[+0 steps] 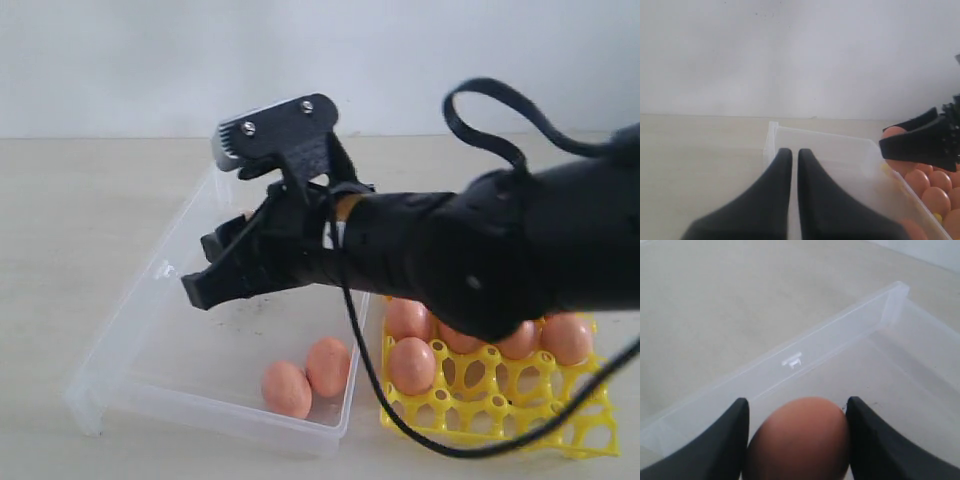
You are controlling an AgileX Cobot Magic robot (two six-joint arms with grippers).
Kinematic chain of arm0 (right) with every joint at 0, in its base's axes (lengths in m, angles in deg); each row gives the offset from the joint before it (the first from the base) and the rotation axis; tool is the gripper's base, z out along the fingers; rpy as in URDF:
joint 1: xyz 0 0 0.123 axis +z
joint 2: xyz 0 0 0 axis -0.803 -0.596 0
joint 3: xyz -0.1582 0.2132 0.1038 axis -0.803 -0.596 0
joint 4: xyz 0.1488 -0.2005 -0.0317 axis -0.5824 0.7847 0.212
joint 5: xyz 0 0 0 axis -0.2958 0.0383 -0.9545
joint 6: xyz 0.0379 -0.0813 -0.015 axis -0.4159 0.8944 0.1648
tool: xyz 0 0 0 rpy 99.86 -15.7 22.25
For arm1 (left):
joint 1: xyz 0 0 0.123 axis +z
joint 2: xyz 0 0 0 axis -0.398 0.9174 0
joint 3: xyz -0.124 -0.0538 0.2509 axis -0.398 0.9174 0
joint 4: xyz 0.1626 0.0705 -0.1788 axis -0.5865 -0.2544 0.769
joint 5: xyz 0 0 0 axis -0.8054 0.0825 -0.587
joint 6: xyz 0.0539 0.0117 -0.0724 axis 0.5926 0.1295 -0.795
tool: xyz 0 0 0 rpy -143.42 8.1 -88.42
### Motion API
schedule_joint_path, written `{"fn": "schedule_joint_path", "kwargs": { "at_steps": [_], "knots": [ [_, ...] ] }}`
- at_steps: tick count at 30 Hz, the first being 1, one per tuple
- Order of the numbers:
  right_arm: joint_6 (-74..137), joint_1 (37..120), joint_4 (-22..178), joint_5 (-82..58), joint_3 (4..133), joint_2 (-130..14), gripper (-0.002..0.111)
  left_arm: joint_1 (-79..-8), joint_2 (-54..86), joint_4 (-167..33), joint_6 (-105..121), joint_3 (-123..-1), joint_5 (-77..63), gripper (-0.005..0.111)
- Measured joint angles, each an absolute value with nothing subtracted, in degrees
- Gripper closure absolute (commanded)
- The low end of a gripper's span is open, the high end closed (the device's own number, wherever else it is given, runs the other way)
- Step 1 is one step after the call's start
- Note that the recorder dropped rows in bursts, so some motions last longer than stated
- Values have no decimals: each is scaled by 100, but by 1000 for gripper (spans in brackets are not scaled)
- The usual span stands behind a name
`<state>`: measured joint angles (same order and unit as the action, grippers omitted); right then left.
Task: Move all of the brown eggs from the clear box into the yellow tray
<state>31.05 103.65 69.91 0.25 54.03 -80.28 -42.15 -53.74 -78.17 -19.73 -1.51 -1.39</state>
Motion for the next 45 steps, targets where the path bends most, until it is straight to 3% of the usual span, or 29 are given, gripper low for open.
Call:
{"fn": "schedule_joint_path", "kwargs": {
  "at_steps": [11, 19, 29, 45],
  "knots": [
    [6154, 10365, 3300, 2413, 2867, -6605, 109, -4215, -5374, -7817, -1973, -151, -139, 102],
    [4236, 10587, 3823, 4150, 911, -6432, 109, -4215, -5374, -7817, -1973, -151, -139, 102],
    [4376, 10596, 4687, 4107, 805, -6451, 109, -4215, -5374, -7817, -1973, -151, -139, 102],
    [3667, 10596, 4707, 5546, 786, -8304, 109, -4215, -5374, -7817, -1973, -151, -139, 102]
  ]
}}
